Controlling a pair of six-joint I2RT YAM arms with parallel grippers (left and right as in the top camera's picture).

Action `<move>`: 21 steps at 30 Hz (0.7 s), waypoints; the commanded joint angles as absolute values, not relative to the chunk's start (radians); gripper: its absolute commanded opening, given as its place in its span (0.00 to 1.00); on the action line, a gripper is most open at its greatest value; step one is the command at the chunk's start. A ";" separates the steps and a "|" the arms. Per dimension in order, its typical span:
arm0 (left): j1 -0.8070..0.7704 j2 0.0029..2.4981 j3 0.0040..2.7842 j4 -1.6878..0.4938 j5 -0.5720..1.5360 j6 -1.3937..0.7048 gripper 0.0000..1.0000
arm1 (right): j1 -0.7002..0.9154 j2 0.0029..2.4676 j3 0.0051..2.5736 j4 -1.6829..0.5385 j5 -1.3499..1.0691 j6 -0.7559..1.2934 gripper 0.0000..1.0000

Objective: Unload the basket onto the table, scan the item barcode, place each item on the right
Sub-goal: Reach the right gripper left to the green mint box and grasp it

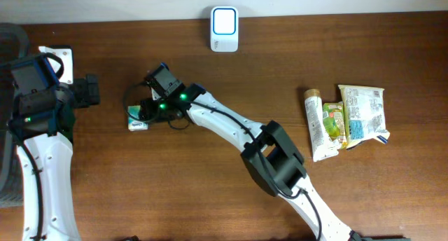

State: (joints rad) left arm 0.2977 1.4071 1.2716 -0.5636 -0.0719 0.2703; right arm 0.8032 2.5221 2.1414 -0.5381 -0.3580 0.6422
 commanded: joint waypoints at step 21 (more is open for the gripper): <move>0.300 1.394 1.280 -0.562 -0.076 0.282 0.99 | 0.803 2.640 2.171 -0.442 -0.461 0.896 0.12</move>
